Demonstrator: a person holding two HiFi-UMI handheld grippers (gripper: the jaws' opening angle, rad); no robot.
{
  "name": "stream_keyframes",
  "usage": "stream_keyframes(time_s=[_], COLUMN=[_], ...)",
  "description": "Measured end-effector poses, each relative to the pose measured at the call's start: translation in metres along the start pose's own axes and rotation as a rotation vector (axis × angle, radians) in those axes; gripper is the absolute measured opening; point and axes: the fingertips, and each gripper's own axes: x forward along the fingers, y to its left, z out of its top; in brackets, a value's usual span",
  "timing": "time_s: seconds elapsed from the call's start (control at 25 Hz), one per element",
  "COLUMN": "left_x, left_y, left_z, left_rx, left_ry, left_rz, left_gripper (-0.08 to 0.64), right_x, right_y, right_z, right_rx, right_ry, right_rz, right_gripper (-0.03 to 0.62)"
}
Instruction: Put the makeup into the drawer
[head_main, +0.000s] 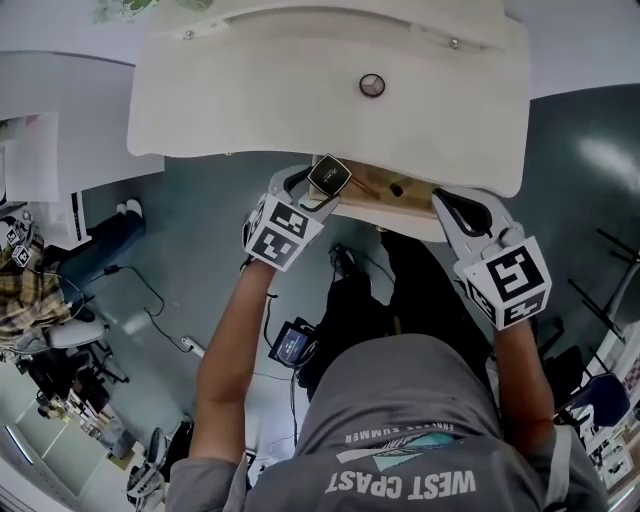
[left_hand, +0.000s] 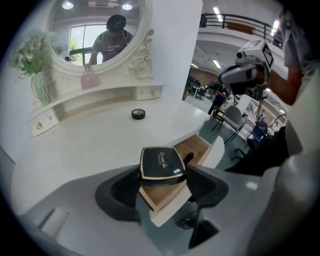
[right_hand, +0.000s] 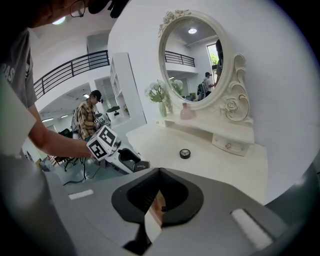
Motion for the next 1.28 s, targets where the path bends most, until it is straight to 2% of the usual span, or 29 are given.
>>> stream_keyframes(time_s=[0.32,0.72,1.28], left_x=[0.036,0.079,0.121], left_y=[-0.022,-0.03,-0.038], left_z=[-0.014,-0.019,-0.025], left_rx=[0.014,0.022,0.067], left_ry=[0.106,0.196,0.314], left_rz=[-0.076,-0.145,-0.18], left_gripper=[0.282,0.282,0.284], right_x=[-0.001,0.0,0.008], right_y=[-0.004,-0.011,-0.026], right_z=[-0.018,-0.03,-0.043], right_rx=[0.033,0.072,0.119], right_ry=[0.008,0.019,0.039], right_rz=[-0.009,-0.023,-0.032], right_gripper=[0.002,0.002,0.002])
